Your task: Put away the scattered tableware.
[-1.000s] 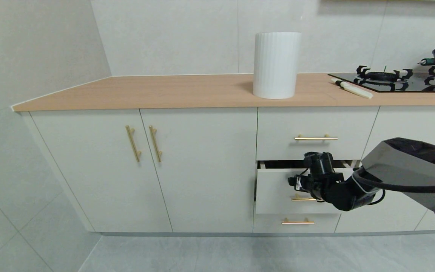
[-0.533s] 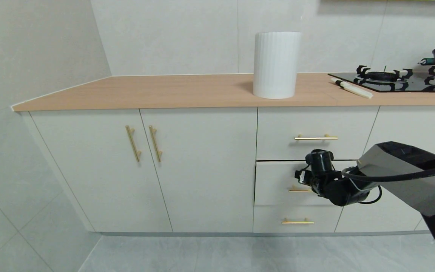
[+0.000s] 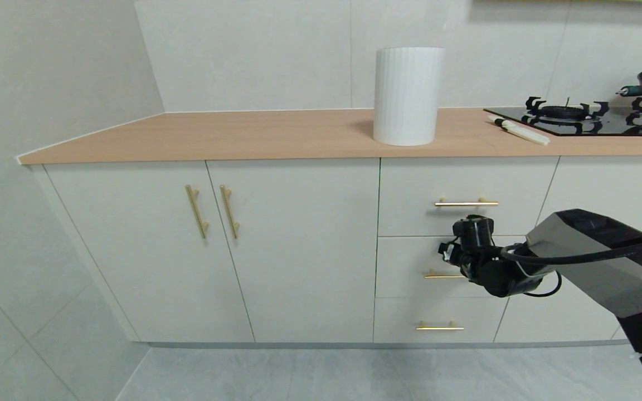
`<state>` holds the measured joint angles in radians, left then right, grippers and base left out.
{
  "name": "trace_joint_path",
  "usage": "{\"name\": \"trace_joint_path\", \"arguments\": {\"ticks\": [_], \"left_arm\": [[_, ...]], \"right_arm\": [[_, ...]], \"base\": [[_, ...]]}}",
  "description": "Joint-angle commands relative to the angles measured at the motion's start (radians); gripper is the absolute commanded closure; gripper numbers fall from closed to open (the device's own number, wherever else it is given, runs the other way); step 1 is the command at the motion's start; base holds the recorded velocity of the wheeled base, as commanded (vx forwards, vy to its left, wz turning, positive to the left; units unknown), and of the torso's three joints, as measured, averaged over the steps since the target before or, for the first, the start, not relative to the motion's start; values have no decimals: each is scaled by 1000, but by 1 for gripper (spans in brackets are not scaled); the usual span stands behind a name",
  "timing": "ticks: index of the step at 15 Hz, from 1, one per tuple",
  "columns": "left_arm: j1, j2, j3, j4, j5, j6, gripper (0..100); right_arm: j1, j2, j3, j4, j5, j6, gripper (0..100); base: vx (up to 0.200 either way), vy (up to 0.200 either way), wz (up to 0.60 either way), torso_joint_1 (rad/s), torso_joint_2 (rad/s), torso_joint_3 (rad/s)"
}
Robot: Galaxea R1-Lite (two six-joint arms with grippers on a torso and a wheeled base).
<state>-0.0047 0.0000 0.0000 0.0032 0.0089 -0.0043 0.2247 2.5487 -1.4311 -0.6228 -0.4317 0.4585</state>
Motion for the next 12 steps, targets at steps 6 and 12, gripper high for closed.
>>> {"name": "trace_joint_path", "arguments": {"ticks": [6, 12], "left_arm": [[0, 0, 0, 0, 0, 0, 0], [0, 0, 0, 0, 0, 1, 0]], "right_arm": [[-1, -18, 9, -3, -4, 3, 0], [18, -390, 402, -9, 16, 2, 0]], "base": [[0, 0, 0, 0, 0, 0], [0, 0, 0, 0, 0, 0]]}}
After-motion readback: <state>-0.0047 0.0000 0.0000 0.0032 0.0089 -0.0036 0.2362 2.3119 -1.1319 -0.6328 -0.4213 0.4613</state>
